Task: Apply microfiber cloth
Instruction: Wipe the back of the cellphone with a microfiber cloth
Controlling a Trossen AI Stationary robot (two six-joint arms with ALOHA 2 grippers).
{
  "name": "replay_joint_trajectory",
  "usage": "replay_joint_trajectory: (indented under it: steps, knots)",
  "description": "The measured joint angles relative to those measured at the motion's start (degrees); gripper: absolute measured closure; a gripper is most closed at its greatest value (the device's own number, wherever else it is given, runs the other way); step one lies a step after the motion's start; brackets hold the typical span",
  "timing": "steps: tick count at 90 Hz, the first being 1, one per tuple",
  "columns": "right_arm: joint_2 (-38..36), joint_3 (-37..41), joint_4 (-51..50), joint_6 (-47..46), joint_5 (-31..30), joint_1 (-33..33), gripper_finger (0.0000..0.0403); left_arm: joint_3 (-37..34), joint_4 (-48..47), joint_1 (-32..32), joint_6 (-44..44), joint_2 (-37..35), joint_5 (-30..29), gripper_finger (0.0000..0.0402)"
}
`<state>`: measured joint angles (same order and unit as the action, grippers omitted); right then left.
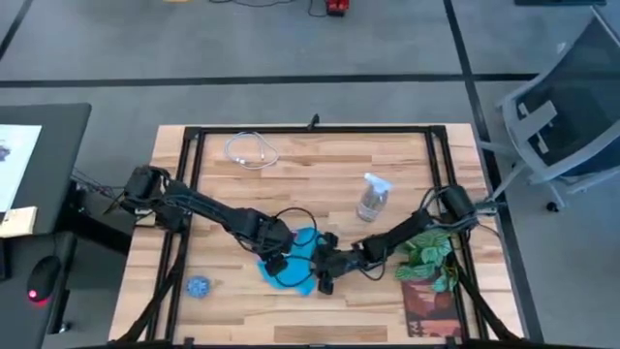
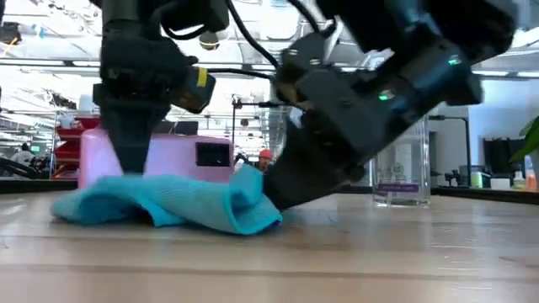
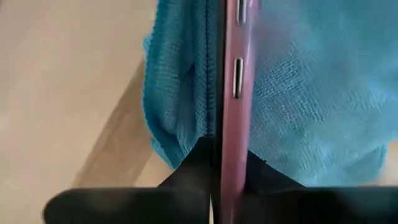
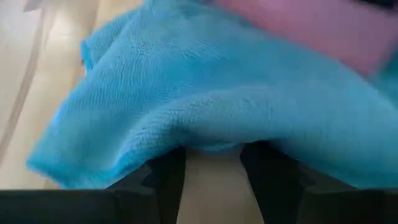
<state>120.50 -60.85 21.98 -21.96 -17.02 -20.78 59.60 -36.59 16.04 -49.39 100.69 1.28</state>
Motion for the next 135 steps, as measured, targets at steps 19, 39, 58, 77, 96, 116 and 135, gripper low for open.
replay_joint_trajectory:
  steps: [19,39,58,77,96,116,135]
  knots:
    - [0.2,-1.41,1.54,3.97,-0.07,1.65,0.0326,-0.55,7.8,0.78,1.85,0.34,-1.1,0.0399]
    - [-0.09,-1.34,4.71,8.53,-7.09,1.01,0.0395,-0.62,9.74,1.22,3.26,0.54,-3.14,0.0399]
    - [-0.85,-1.34,4.84,10.5,-19.17,-1.64,0.0401,-0.68,12.38,3.63,3.87,0.61,-8.0,0.0399]
    - [-2.74,-1.34,2.54,11.42,-30.15,-4.09,0.0402,-0.77,15.44,6.93,3.67,0.43,-16.22,0.0399]
    - [-3.36,-1.41,2.94,13.02,-31.37,-4.94,0.0402,-0.97,18.53,10.65,4.34,0.54,-25.33,0.0399]
    - [-3.52,-1.49,5.61,20.64,-27.27,-5.65,0.0403,-1.05,21.36,14.22,4.38,0.43,-32.5,0.0399]
    - [-7.84,-1.52,3.13,29.02,-37.16,-8.68,0.0403,-1.1,24.63,18.84,1.16,-0.02,-41.82,0.0399]
